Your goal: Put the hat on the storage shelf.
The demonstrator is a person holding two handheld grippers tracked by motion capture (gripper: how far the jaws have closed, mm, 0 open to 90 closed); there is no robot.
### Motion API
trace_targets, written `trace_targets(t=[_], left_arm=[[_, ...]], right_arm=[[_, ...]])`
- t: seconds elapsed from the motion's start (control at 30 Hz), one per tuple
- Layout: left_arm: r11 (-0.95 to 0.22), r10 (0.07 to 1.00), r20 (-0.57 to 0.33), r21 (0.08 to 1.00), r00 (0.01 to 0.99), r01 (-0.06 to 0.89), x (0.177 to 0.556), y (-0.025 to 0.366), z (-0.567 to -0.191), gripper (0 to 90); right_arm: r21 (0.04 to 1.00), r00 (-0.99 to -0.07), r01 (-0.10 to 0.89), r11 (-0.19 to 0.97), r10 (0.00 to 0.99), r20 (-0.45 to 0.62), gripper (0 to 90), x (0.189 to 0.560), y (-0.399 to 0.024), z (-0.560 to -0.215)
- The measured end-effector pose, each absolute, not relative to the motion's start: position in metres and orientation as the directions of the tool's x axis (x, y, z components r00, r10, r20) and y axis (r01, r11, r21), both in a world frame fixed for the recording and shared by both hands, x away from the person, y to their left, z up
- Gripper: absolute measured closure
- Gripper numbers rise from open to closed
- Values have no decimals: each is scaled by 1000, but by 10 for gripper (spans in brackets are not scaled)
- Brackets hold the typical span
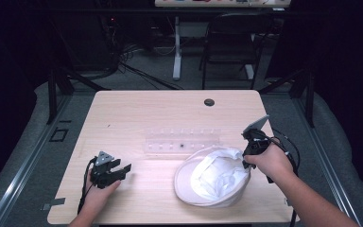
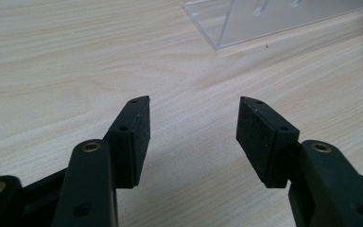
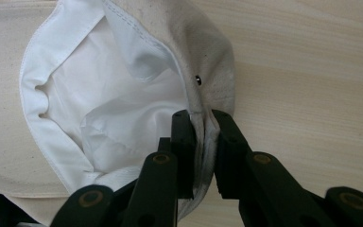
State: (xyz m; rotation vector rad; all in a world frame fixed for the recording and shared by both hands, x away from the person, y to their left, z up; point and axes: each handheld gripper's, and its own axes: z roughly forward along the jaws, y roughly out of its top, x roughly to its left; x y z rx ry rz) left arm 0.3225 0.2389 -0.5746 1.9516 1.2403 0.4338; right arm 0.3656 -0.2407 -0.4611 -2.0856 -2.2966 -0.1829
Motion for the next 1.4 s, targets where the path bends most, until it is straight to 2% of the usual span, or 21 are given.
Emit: trace_targets(t=[0.73, 0.9, 1.03, 1.17, 1.23, 1.33, 1.4], left_arm=[[-236, 873, -118, 748, 474, 620, 323, 239, -574, 456], [-236, 873, -117, 749, 474, 619, 323, 239, -575, 457], [-236, 873, -117, 749, 474, 619, 323, 239, -575, 457], [-235, 873, -118, 750, 474, 619, 323, 239, -575, 457], [-234, 873, -118, 750, 473, 619, 323, 239, -575, 457], [-234, 873, -118, 750, 473, 618, 323, 239, -574, 457], [-234, 873, -117, 751, 473, 618, 323, 239, -574, 457]], right_arm=[[58, -100, 994, 94, 988, 117, 814, 366, -239, -439], [33, -102, 995, 98, 987, 123, 815, 367, -239, -432], [60, -81, 996, 73, 987, 141, 816, 366, -235, -427], [38, -109, 994, 105, 985, 135, 816, 367, -235, -418], [35, -105, 994, 101, 985, 140, 817, 367, -235, -415], [45, -46, 998, 38, 983, 176, 817, 366, -235, -411], [29, -56, 998, 51, 981, 184, 817, 366, -237, -407]])
